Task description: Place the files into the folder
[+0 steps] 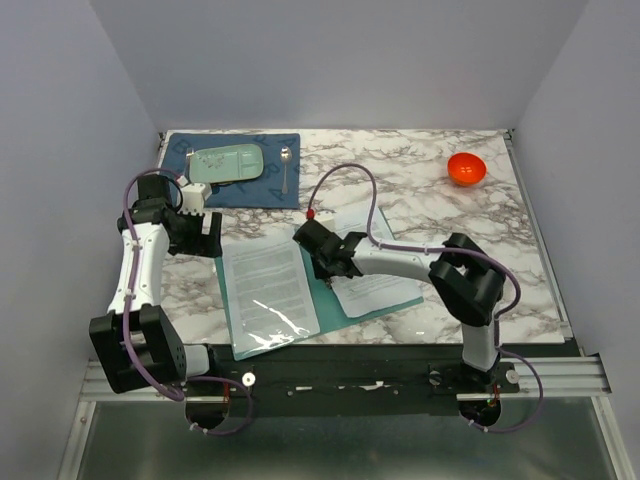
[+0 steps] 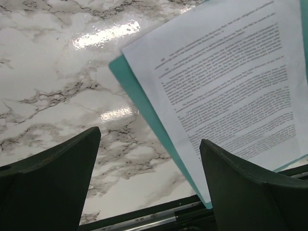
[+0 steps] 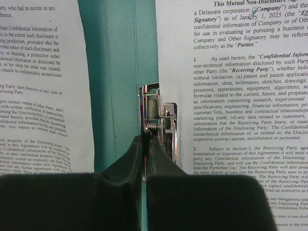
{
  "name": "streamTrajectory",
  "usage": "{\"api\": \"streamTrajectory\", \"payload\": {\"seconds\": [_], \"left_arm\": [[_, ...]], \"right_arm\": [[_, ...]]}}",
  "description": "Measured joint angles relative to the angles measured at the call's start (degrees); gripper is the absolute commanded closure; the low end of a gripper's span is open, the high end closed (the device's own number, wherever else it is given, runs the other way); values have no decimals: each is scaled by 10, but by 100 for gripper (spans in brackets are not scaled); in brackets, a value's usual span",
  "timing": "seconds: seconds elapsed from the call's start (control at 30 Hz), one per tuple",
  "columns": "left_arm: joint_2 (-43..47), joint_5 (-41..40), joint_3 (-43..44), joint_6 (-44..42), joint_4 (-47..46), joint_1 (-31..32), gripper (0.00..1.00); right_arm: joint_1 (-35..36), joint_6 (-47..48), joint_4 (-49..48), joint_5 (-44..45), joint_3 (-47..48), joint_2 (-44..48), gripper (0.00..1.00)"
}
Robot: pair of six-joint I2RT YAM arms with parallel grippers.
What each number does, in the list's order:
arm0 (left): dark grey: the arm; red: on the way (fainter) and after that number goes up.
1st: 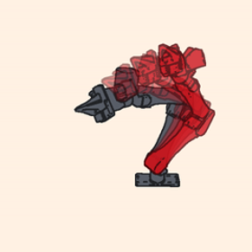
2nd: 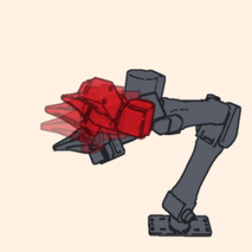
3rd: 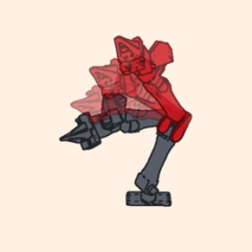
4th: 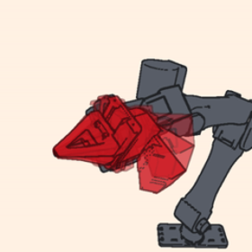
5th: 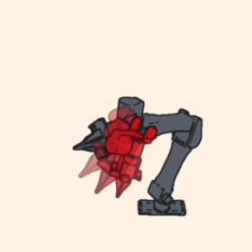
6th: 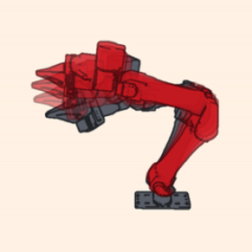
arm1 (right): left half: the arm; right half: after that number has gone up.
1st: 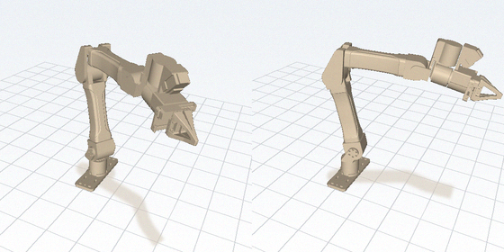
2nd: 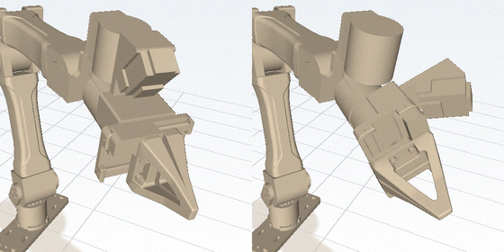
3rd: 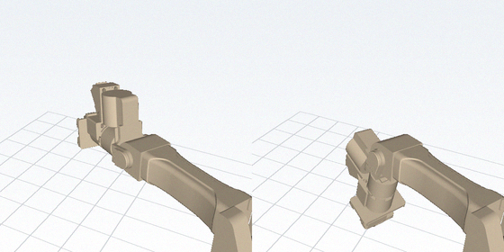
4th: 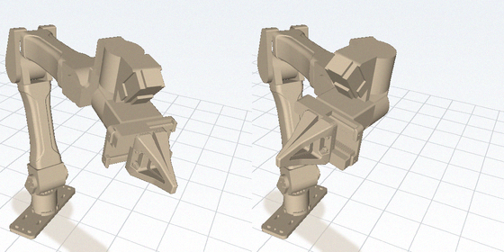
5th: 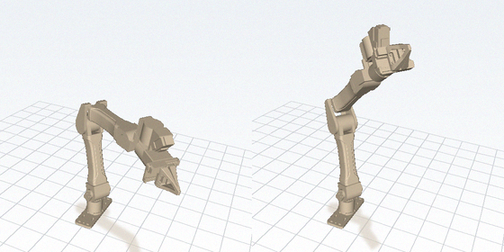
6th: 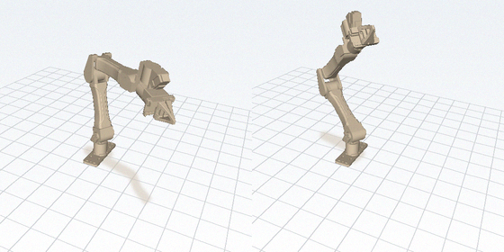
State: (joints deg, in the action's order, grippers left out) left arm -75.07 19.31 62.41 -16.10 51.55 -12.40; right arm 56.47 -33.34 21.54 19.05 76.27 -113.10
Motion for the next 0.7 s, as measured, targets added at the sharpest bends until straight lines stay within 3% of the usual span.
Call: {"api": "streamTrajectory", "payload": {"seconds": [0.37,0.7], "left_arm": [[-24,69,-24,-40,0,-29,1],[-89,157,-38,-61,3,-47,1]], "right_arm": [[-19,-65,43,-12,-24,132,99],[-31,-92,43,-35,-24,149,99]]}}
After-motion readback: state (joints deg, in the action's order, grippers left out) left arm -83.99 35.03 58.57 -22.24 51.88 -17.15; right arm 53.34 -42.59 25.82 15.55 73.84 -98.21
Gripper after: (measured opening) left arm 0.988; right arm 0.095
